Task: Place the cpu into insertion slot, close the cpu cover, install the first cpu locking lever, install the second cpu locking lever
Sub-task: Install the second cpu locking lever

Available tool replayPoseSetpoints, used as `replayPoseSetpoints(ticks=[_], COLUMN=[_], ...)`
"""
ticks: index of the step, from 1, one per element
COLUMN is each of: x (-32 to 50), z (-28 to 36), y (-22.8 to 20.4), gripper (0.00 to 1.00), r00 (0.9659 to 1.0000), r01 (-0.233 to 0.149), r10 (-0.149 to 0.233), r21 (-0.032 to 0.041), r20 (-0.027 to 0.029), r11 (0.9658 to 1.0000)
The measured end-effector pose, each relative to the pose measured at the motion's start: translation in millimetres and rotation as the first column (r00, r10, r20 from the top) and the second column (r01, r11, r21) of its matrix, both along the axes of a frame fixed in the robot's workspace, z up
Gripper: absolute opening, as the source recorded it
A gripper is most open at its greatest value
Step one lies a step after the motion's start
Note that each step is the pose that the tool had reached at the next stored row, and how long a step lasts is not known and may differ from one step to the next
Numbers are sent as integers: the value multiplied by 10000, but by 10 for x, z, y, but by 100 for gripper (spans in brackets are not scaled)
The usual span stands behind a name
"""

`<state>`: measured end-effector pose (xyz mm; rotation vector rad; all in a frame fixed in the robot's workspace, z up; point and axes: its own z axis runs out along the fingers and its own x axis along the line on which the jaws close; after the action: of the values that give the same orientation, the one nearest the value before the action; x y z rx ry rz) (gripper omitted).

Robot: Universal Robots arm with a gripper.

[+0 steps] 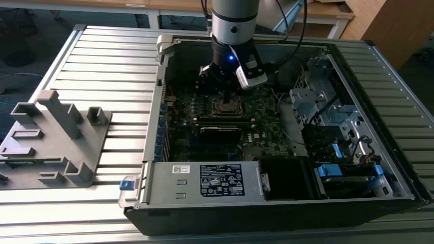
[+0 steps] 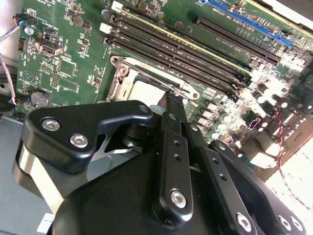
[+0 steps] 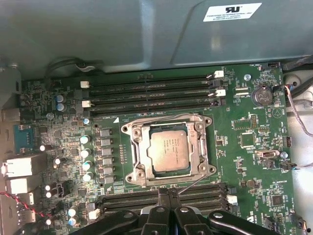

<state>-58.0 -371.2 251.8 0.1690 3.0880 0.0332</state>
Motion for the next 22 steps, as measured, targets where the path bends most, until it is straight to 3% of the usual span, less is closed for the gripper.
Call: replayPoseSetpoints(ticks=[7,13,22], x=[-8,-15,-15], z=[-33,-40,-49], y=[-4,-46,-47], gripper=[11,11,11], r00=[10000,10000,10000], r01=[0,-25,-35], r10=[0,25,35], r21=[0,3,4], r20=[0,1,2], r11=[10000,10000,10000])
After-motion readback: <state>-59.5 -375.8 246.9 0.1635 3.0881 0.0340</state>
